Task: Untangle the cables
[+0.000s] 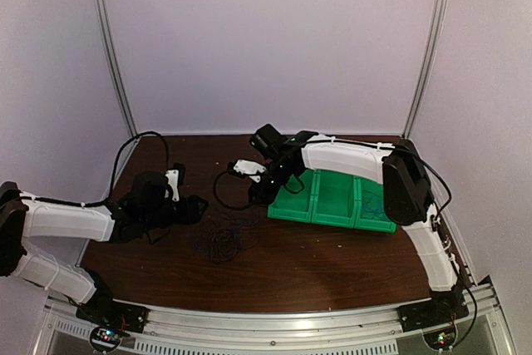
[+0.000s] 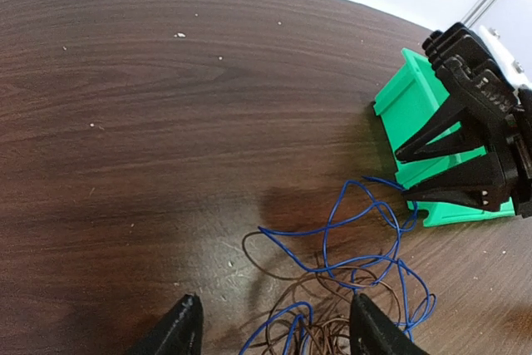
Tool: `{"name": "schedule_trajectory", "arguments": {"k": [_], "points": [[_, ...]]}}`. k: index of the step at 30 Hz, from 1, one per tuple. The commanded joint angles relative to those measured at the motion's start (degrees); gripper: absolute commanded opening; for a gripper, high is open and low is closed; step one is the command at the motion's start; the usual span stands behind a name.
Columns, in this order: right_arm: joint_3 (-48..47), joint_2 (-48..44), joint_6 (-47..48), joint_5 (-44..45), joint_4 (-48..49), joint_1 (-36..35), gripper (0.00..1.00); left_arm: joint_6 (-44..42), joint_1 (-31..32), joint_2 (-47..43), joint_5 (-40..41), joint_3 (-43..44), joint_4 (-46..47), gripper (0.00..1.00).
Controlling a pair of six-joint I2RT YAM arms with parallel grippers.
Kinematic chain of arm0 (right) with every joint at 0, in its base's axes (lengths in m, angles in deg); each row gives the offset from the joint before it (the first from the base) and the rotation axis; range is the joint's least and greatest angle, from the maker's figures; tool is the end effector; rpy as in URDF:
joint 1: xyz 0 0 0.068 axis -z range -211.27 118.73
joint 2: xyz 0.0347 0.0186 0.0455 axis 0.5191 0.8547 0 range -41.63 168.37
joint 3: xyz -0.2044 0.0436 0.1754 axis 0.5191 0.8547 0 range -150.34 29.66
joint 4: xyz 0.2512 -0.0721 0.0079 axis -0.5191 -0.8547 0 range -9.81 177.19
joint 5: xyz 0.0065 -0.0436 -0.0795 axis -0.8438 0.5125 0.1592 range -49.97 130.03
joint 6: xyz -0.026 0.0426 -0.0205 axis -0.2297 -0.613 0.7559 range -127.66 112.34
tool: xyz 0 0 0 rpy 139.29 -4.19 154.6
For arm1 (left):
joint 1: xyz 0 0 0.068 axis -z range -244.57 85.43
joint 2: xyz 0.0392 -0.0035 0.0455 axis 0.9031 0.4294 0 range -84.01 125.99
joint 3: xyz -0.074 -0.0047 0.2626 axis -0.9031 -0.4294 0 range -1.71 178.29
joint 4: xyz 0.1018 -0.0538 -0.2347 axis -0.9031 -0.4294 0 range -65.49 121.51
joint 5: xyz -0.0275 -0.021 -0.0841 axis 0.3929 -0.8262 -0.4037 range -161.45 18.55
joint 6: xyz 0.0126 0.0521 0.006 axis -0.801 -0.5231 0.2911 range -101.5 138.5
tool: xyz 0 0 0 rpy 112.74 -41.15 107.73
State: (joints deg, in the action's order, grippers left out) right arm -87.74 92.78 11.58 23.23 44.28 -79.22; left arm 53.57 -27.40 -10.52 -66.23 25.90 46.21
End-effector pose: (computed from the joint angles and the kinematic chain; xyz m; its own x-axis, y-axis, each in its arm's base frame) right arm 0.3345 0.3861 0.1942 -0.2810 -0.7825 -0.5557 -0.9537 0.2921 0.0709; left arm 0.2030 -0.1498 0.1759 -0.6478 -0.2270 -0.7272 0.2046 0.8676 -0.4531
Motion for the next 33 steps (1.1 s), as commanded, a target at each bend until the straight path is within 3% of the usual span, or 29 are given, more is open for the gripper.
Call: {"name": "schedule_trajectory", "arguments": {"k": [1,11,17,20,24,33], "points": [[-1.5,1.1,-1.4,3.8,-2.2,-1.2,0.33,0.4,-0.3,0.6,0.3,-0.4,1.3,0.61],[-1.7,2.1,-2.1,3.0,-4.5,-1.5,0.24,0.7,-0.4,0.8,-0.2,-0.5,1.7,0.61],[-1.5,1.1,-2.7,2.5,-3.9,-1.5,0.02,0.8,-0.3,0.3,-0.1,-0.8,1.9,0.61],[-2.7,-0.7,-2.6,2.7,-4.0,-1.5,0.0,0.5,-0.3,0.3,-0.9,-0.9,2.8,0.6],[-3.2,-6.6,-2.2,2.4,-2.6,-1.5,0.0,-5.5,-0.1,-1.7,-11.7,-3.1,12.3,0.48],[-7.6,-16.3,-2.8,-13.2,-1.0,-1.7,0.0,-10.7,2.7,-9.5,-12.5,-4.9,29.9,0.56]]}}
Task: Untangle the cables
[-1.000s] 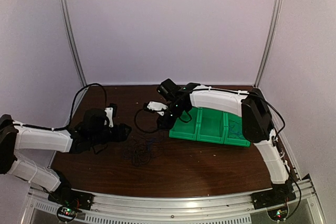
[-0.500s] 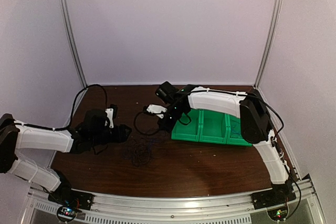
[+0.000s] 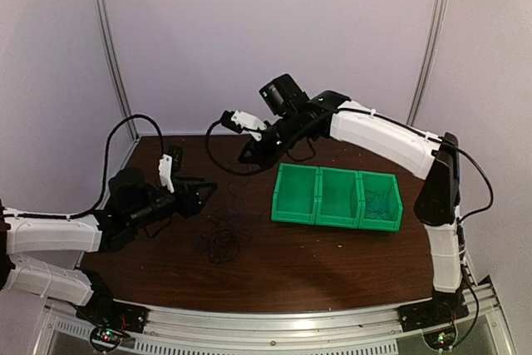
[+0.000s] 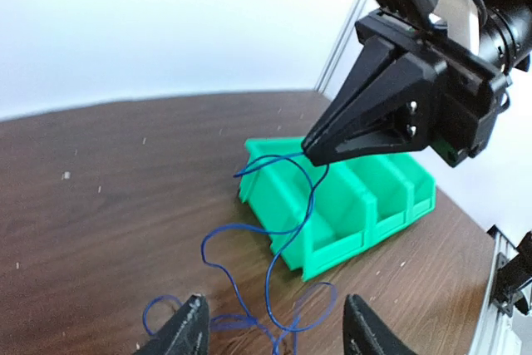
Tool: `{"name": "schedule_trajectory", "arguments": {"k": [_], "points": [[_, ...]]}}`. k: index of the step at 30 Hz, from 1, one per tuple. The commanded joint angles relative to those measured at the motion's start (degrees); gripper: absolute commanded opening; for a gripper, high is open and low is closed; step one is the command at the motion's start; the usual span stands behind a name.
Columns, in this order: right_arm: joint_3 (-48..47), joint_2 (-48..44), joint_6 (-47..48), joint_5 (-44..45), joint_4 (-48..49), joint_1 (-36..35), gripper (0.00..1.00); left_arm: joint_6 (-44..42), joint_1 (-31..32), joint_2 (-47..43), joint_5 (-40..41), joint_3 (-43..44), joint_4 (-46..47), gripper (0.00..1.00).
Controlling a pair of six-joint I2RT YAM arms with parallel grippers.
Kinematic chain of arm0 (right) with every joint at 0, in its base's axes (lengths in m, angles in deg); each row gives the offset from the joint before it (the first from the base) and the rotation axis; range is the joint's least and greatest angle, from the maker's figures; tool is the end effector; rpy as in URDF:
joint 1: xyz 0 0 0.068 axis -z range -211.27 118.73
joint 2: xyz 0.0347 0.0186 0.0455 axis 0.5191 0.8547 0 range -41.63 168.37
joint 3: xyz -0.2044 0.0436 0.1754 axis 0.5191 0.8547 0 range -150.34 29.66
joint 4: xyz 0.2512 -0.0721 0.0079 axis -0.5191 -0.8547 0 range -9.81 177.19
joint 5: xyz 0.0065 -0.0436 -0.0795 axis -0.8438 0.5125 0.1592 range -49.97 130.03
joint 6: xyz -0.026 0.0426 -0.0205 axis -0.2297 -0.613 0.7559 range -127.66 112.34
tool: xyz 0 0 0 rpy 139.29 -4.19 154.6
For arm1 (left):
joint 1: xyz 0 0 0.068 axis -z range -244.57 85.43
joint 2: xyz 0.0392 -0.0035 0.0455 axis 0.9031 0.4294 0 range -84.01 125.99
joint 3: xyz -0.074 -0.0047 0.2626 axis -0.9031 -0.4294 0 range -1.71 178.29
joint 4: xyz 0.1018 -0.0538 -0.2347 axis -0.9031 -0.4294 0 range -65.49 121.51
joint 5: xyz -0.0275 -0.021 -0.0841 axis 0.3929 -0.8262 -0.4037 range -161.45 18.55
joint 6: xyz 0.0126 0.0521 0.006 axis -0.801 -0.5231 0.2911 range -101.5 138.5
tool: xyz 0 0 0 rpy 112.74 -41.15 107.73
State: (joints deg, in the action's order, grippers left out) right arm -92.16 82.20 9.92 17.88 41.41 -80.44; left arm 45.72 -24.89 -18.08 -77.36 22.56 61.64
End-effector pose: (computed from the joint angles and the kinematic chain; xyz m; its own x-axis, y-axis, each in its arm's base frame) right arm 0.3075 0.3763 0.3049 -0.2000 -0.6592 -0.7249 -0.9722 0.2254 0.0632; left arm 0.1843 -0.1576 0.2147 -0.4629 -0.2072 -0.8618 0.5635 0.6818 -0.4666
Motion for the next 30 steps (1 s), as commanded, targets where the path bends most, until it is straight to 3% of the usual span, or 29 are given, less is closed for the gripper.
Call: {"name": "schedule_trajectory", "arguments": {"k": [1,11,16,19,22,30], "points": [[-3.4,-6.2,-1.2,-8.6,1.8,-0.5,0.0,-2.5,0.3,-1.6,-1.6,-1.5,16.5,0.57],[-6.2,-9.3,0.1,-11.9,1.0,-0.8,0.0,-2.3,3.6,13.6,-2.0,6.9,27.1,0.58],[-6.6,-14.3,2.1,-12.2,0.9,-0.9,0.0,-2.5,4.0,23.5,-1.1,11.6,28.9,0.5],[-6.5,-18.4,3.9,-11.9,0.8,-0.8,0.0,-2.1,4.0,28.8,0.5,12.1,31.4,0.39],[-5.9,-22.9,6.4,-10.6,0.5,-0.5,0.0,-1.7,4.0,32.4,2.0,12.9,31.7,0.3],[-7.3,-30.6,6.8,-14.0,-0.2,8.5,0.0,-2.4,3.8,38.7,4.7,17.4,23.1,0.26]]}}
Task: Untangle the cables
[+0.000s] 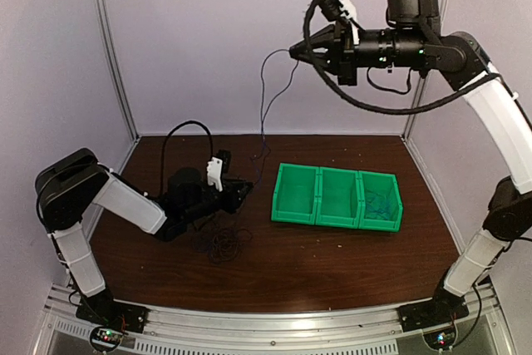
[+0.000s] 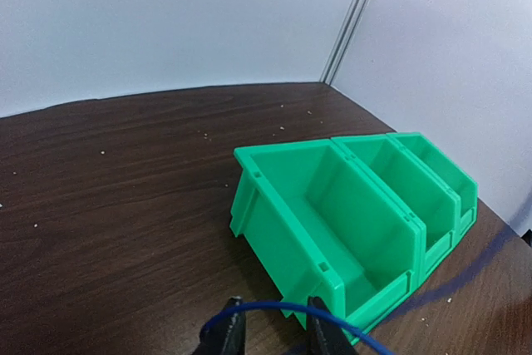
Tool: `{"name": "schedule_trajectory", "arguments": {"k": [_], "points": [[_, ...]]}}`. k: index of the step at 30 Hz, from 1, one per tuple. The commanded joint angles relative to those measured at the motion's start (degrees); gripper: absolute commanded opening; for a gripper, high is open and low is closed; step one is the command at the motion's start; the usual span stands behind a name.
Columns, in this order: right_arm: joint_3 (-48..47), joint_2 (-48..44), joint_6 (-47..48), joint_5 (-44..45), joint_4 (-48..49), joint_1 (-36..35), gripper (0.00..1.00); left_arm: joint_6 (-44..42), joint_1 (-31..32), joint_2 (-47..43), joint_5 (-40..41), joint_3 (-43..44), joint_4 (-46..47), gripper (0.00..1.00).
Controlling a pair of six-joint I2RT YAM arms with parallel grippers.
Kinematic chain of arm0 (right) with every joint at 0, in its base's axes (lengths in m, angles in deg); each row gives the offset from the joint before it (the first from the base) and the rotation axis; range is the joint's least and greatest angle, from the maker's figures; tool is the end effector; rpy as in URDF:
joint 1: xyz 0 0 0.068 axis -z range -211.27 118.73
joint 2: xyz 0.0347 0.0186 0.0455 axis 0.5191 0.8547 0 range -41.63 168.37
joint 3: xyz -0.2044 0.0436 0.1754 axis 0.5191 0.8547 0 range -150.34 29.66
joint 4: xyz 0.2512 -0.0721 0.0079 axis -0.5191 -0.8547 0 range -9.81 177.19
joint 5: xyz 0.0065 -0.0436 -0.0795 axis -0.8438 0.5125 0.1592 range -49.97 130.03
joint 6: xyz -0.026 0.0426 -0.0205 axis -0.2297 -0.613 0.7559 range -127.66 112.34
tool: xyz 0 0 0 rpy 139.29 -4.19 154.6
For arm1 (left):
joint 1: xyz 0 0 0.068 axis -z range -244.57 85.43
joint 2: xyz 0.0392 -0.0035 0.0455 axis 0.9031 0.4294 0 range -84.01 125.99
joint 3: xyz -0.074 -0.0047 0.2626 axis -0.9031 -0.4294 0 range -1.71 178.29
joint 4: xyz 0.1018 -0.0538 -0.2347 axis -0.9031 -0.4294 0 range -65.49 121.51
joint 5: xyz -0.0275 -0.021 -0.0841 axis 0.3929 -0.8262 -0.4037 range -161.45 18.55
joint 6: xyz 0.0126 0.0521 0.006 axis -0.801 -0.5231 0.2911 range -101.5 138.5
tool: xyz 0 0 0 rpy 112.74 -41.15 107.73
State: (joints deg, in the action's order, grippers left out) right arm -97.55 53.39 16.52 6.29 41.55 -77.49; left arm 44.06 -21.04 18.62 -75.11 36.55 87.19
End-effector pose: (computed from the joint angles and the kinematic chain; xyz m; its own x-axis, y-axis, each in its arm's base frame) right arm 0.2067 0.2442 0.5337 0.2522 -0.2291 -0.9402 -0.9546 0.1004 -0.2806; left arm 0.2494 -0.2400 0.1597 -0.4152 -0.1996 -0.8876 0.6141 0.6583 -0.4353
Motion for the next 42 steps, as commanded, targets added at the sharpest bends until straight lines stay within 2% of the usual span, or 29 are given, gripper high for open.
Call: {"name": "schedule_trajectory", "arguments": {"k": [1,3,4,9,13,15,16,18,19,22,25,32,36,37,40,42], "points": [[-2.3,-2.4,-0.4,-3.5,-0.3,7.1,0.0,-0.7,-0.2,2.7,2.3,4.0,-3.6,0.25],[-2.9,-3.7,-1.1,-5.1,-0.2,10.5,0.0,-0.4,-0.6,3.9,1.4,5.5,-5.9,0.24],[-3.4,-5.3,-1.6,-6.5,-0.1,14.6,0.0,-0.6,-0.8,5.0,1.9,6.2,-8.4,0.25],[-5.1,-6.9,-2.0,-6.6,-0.2,19.9,0.0,-0.5,-1.5,5.1,2.4,5.5,-9.3,0.28],[-7.1,-7.3,-2.3,-4.6,0.3,24.6,0.0,-2.0,-1.6,3.9,2.2,6.2,-12.1,0.41],[-7.1,-7.4,-2.6,-4.2,0.7,26.7,0.0,-2.3,-1.6,2.7,2.5,6.1,-13.2,0.43],[-6.9,-7.6,-3.1,-3.9,1.3,27.5,0.0,-2.4,-1.6,1.5,2.5,5.7,-13.0,0.41],[-6.5,-7.7,-4.2,-2.9,2.2,29.5,0.0,-2.5,-1.6,-2.0,0.8,4.0,-10.4,0.24],[-6.3,-7.8,-4.7,-2.6,2.6,30.5,0.0,-2.5,-1.6,-4.0,-1.4,2.9,-7.5,0.2],[-4.2,-8.0,-5.0,-2.3,2.9,32.0,0.0,-0.9,-1.6,-8.8,-7.4,3.1,-2.0,0.09],[-1.3,-8.2,-5.2,-3.9,2.9,32.1,0.0,-0.5,-1.5,-11.1,-10.5,7.4,-3.0,0.02],[3.3,-9.2,-4.5,-4.9,3.6,32.1,0.0,0.7,-1.2,-15.5,-16.3,16.8,-5.7,0.0],[9.8,-12.2,-5.3,-5.1,8.3,32.1,0.0,0.0,-0.4,-14.9,-17.8,24.0,-14.3,0.0],[9.3,-12.2,-5.5,-5.0,8.4,32.2,0.0,-0.7,-0.3,-14.6,-17.8,24.4,-16.0,0.04],[6.1,-12.1,-5.3,-4.4,8.6,32.3,0.0,-2.4,-0.1,-13.8,-14.7,22.2,-19.0,0.34],[5.2,-12.0,-5.9,-5.1,9.1,33.0,0.0,-4.5,0.1,-13.1,-13.8,18.9,-17.9,0.47]]}}
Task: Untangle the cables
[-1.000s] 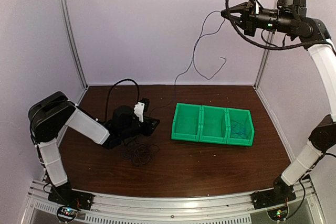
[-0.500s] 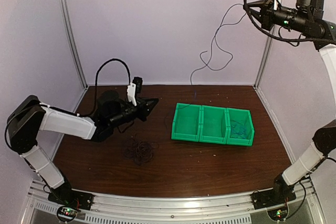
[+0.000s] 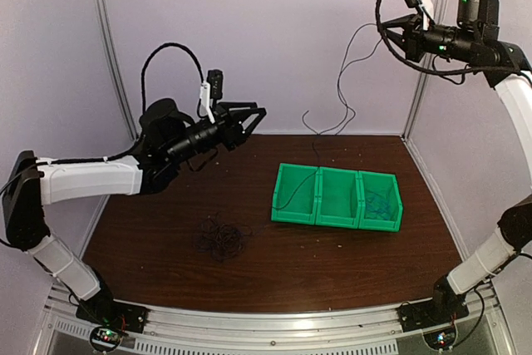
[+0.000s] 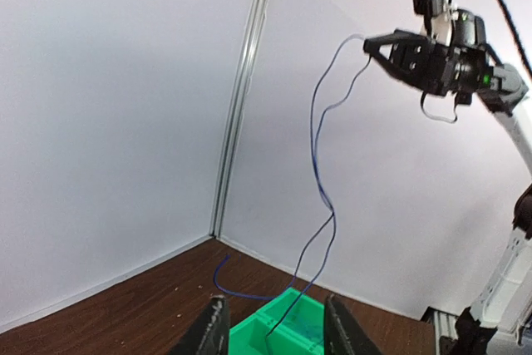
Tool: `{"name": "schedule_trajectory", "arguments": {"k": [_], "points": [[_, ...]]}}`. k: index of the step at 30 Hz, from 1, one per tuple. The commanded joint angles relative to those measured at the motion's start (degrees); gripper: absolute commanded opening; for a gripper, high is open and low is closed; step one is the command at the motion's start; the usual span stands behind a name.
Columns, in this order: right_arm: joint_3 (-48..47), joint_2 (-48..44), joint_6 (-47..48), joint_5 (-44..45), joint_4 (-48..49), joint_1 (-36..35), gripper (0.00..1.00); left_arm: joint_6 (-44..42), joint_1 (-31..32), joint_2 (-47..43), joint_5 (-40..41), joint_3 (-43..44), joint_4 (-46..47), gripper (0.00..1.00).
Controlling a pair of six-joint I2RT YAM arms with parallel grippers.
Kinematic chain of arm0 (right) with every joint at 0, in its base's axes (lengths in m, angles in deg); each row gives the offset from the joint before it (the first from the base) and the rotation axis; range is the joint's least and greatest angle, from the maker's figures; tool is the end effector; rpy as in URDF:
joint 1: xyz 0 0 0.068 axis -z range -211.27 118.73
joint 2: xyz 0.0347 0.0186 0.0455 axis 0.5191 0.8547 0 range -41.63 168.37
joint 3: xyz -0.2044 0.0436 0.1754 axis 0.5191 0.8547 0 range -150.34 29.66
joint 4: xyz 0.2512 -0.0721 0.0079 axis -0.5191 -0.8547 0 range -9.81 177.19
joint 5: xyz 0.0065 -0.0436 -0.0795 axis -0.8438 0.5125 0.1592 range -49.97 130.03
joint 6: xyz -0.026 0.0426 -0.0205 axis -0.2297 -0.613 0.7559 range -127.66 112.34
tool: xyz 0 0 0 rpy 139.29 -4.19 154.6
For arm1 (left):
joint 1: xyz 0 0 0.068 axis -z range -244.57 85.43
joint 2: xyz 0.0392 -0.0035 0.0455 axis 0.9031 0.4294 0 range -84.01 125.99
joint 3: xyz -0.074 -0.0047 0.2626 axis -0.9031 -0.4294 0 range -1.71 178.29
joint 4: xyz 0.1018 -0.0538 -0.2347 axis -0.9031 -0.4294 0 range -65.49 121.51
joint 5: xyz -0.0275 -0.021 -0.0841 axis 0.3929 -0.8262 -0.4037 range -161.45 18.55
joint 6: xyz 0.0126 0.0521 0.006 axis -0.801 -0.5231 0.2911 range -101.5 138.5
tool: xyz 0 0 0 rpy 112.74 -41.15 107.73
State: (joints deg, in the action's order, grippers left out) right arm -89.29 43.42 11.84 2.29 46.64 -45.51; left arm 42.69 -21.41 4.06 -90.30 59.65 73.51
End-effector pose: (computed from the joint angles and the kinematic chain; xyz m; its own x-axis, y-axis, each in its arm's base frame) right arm 0.2550 0.0872 0.5512 0.1559 -0.2328 -0.9600 -0.7762 0.5721 -0.2648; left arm 0.2554 -0.2552 0.3493 -0.1830 -0.3601 -0.9148 0.8767 0.3612 -0.3176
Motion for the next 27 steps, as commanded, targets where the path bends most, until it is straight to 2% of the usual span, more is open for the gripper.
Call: {"name": "schedule_trajectory", "arguments": {"k": [1,6,14,21,27], "points": [[-3.3,-1.8,-1.6,-1.4,4.1,1.3,0.0,-4.4,0.7,2.1,1.2,-5.6,-3.7,0.5],[-3.2,-1.1,-2.5,-3.5,4.3,1.4,0.0,-10.5,2.3,7.2,-3.7,-6.2,-5.8,0.55],[-2.4,-1.4,-2.6,-3.3,4.4,1.5,0.0,-15.7,4.3,15.9,-10.3,1.1,-12.4,0.55],[-1.1,-1.9,-2.1,-3.0,4.3,1.5,0.0,-14.3,4.8,20.8,-9.7,3.8,-9.6,0.54],[-4.5,-1.4,-5.1,-4.2,6.5,4.4,0.0,-12.3,4.8,19.7,-5.0,0.3,-6.1,0.52]]}}
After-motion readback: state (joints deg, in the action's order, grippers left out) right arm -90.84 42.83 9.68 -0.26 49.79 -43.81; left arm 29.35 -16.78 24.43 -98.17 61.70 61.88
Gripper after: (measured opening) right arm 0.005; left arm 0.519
